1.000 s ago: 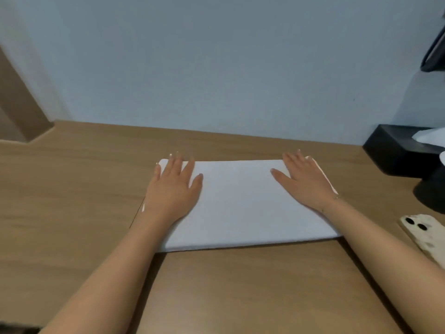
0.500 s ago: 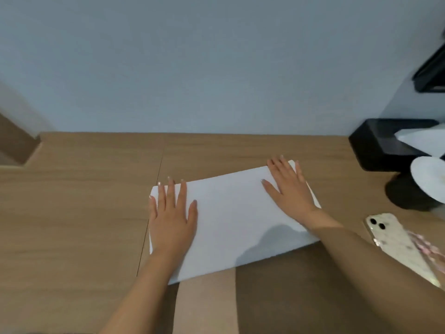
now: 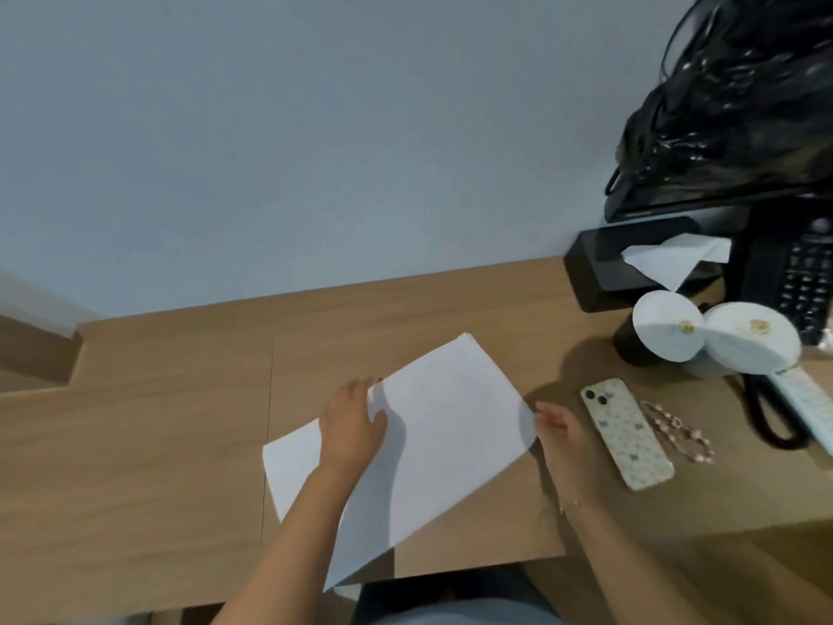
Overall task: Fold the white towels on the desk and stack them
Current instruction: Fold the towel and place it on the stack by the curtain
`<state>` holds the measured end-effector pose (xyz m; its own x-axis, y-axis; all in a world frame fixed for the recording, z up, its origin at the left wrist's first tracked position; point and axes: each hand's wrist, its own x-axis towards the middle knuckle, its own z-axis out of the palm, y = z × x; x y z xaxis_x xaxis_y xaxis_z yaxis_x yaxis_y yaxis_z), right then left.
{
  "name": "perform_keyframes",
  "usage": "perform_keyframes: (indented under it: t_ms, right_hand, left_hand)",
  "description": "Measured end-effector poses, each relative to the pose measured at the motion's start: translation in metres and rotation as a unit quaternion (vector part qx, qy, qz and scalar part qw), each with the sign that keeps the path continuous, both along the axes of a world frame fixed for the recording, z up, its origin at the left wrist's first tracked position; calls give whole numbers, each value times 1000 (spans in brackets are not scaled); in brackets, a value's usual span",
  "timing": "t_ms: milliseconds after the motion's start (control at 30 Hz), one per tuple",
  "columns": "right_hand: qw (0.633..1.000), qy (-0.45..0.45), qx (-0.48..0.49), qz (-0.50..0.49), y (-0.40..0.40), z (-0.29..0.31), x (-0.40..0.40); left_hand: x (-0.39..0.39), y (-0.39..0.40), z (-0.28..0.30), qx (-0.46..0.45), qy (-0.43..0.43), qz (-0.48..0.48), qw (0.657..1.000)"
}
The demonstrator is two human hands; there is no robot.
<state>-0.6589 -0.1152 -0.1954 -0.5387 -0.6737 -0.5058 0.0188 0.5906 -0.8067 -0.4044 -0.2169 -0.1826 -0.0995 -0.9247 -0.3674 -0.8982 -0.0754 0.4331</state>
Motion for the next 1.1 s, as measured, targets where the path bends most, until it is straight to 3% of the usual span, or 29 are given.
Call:
perform_keyframes:
  t_ms: [100, 200, 500, 633, 700, 833, 933, 1100]
  right_hand:
    - [999, 14, 39, -25, 6, -15, -21]
    - [996, -26, 88, 13, 4, -23, -34]
    - [959, 182, 93, 196, -6, -40, -24]
    - [956, 197, 75, 205, -4, -40, -24]
    - [964, 164, 41, 204, -4, -37, -23]
    - [972, 13, -49, 230, -17, -11, -22]
    - [975, -27, -106, 195, -43, 19, -6]
    - [945, -102, -213, 227, -86, 77, 52]
  left_hand:
    - [-53, -28, -4, 37, 70, -17, 997]
    - [-94, -51, -16, 83, 90, -35, 992]
    - [-125, -86, -53, 97, 68, -57, 991]
    - [-115, -89, -52, 107, 69, -94, 987]
    - [-104, -83, -42, 98, 124, -89, 983]
    - [-72, -67, -6, 90, 220, 1, 971]
    - [-42, -56, 29, 48, 283, 63, 956]
    - [28, -41, 91, -50, 376, 140, 915]
